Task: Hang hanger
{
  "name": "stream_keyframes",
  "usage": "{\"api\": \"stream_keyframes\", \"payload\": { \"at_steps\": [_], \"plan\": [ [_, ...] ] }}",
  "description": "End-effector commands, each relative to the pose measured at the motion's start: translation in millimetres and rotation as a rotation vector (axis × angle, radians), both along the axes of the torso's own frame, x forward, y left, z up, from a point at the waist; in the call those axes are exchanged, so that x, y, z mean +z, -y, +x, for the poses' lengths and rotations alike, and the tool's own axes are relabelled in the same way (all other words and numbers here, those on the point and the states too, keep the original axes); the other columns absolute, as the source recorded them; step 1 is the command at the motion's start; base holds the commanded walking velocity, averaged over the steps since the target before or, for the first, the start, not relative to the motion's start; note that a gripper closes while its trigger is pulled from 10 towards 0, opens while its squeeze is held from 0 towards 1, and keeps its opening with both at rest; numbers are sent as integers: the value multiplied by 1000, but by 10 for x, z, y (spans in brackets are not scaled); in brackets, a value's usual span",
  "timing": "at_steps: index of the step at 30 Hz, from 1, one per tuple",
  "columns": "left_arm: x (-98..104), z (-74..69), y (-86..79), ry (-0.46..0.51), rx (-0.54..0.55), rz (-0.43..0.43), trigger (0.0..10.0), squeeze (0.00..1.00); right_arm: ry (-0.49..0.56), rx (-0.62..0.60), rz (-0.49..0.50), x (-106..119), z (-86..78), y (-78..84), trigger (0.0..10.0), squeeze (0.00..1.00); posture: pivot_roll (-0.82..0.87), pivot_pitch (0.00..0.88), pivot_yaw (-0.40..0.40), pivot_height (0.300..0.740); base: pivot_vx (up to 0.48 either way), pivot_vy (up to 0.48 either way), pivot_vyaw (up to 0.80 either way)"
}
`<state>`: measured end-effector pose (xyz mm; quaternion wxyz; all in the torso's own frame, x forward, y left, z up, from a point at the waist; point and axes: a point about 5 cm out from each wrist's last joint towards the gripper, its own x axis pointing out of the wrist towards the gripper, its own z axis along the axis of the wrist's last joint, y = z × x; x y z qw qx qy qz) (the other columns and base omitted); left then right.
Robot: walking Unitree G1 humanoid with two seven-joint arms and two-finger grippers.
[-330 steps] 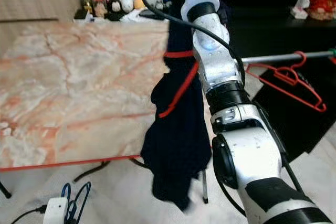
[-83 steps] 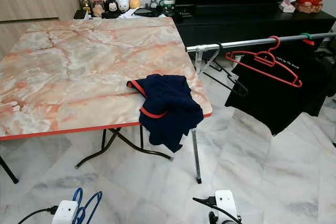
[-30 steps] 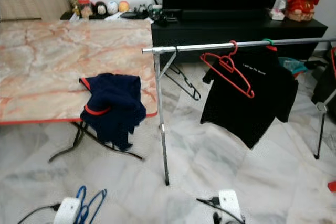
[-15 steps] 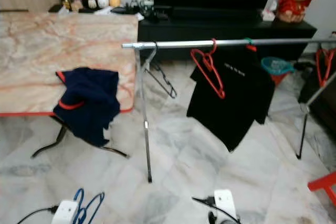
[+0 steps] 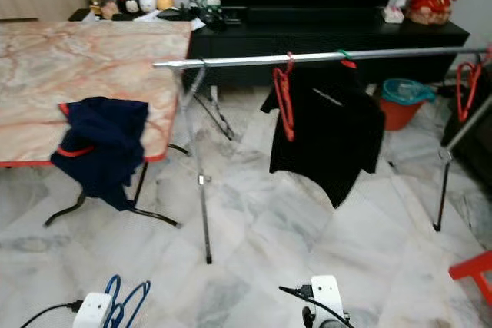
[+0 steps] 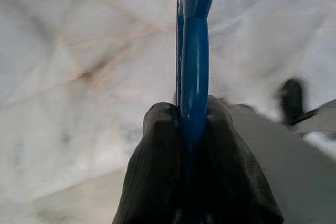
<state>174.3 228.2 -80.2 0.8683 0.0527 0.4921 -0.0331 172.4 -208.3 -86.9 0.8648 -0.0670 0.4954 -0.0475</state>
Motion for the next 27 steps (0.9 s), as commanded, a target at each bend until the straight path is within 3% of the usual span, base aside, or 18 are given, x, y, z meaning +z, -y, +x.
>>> {"api": "stream_keyframes", "payload": {
  "at_steps": [1, 27],
  "plan": [
    [-15, -47, -27, -17, -18, 11, 10000, 0, 18, -18, 9, 22, 54, -16, 10000, 0, -74, 0, -38, 740, 0, -281, 0],
    [-14, -48, -27, -18, -25, 8, 10000, 0, 20, -18, 5, 22, 54, -16, 10000, 0, -75, 0, -36, 740, 0, -283, 0]
  ]
}}
